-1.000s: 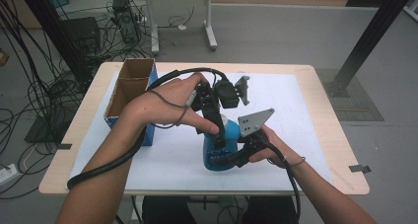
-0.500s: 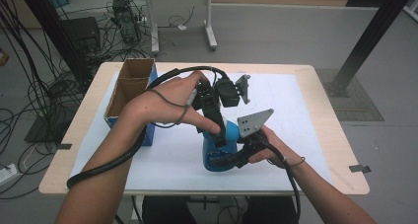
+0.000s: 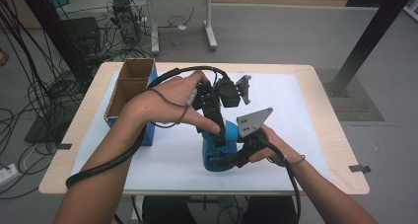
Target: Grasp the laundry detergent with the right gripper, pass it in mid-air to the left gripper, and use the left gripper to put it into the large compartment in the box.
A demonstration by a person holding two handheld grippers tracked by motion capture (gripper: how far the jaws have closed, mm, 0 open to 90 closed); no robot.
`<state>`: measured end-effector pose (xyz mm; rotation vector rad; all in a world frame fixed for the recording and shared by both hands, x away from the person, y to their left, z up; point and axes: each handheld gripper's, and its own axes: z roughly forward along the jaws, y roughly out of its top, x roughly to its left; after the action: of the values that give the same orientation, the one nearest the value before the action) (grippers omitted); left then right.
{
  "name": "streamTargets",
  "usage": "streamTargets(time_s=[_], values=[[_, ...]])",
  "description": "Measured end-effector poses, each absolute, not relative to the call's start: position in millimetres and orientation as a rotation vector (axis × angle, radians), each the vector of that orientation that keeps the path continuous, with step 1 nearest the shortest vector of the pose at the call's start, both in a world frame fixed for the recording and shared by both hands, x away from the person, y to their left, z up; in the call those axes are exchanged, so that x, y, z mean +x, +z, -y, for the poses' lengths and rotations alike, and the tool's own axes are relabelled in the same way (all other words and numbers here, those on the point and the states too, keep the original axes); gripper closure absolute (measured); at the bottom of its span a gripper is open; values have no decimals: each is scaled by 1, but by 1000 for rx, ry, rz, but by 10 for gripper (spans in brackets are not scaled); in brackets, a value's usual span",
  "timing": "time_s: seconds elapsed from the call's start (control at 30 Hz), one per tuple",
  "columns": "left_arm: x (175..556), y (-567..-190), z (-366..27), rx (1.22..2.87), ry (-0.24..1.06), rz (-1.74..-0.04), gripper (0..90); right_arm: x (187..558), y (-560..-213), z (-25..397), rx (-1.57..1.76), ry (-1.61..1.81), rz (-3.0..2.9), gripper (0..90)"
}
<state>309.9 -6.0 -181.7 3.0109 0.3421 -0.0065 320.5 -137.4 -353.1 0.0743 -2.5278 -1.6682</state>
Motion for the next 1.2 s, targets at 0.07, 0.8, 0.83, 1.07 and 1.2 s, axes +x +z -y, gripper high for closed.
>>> streamTargets(time_s=[0.07,0.8,0.83,1.07,1.2], values=[[309,-183,7,3017,-14,-335,110,321,-352,137,83,-1665,2528,411],[305,-191,15,3074,-28,-288,267,320,-346,135,106,-1679,2531,412],[305,-192,15,3074,-35,-289,291,320,-346,135,107,-1678,2532,412],[305,-192,14,3082,-27,-285,369,320,-346,134,118,-1676,2537,412],[306,-192,13,3080,-32,-286,371,320,-346,134,118,-1682,2532,412]])
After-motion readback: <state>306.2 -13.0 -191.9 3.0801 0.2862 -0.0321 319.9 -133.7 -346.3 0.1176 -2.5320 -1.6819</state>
